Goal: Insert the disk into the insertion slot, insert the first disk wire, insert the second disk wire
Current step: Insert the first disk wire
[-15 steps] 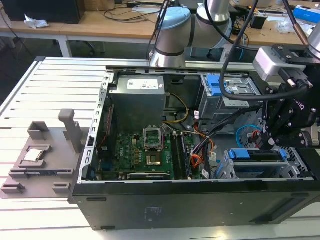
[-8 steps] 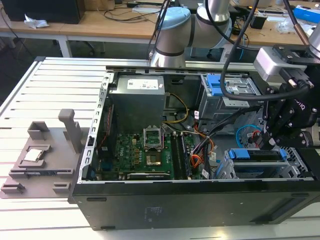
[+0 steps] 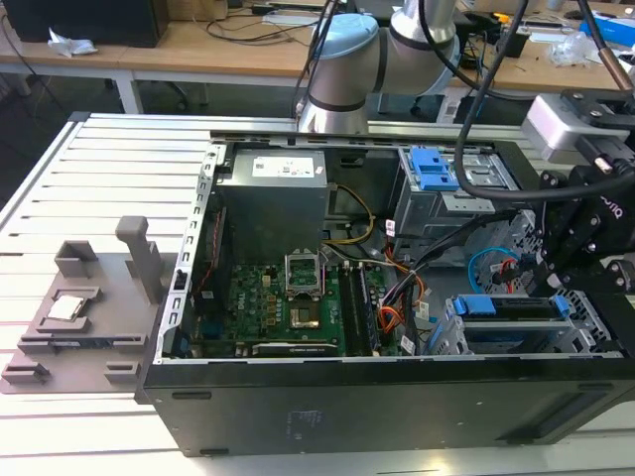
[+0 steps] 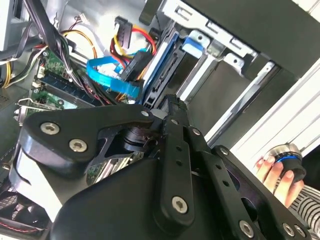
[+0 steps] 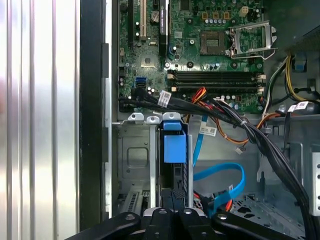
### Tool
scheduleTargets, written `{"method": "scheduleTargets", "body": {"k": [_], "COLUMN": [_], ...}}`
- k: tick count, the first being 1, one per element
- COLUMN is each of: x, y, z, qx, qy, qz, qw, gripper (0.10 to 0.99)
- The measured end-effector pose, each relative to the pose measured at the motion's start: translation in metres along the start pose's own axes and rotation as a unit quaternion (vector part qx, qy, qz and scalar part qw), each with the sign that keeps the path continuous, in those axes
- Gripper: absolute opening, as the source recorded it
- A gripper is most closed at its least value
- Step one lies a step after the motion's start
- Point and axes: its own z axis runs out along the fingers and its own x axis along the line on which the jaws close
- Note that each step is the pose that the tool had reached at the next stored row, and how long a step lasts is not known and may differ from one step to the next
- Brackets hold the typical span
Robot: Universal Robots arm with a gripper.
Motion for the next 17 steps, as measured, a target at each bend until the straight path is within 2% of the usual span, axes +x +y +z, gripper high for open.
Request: {"method": "scheduleTargets", "body": {"k": [3,7,9,12,17], "x": [-0.0004,-0.0006,-0.0007,-0.0007,-0.0008], "y": [-0.0106,-0.0195,-0.0238,-0.0246,-0.0248], "z": [-0.0004,-0.0011,-0.0058,-0.0132,-0.0139], "qx": [0.0,0.0,0.0,0.0,-0.0001], "qy": [0.0,0.0,0.0,0.0,0.0], "qz": [0.0,0.0,-0.001,-0.001,-0.001], "qw": [1.0,1.0,1.0,1.0,1.0], "gripper": [0.106,0.106,0.106,0.106,0.106]}}
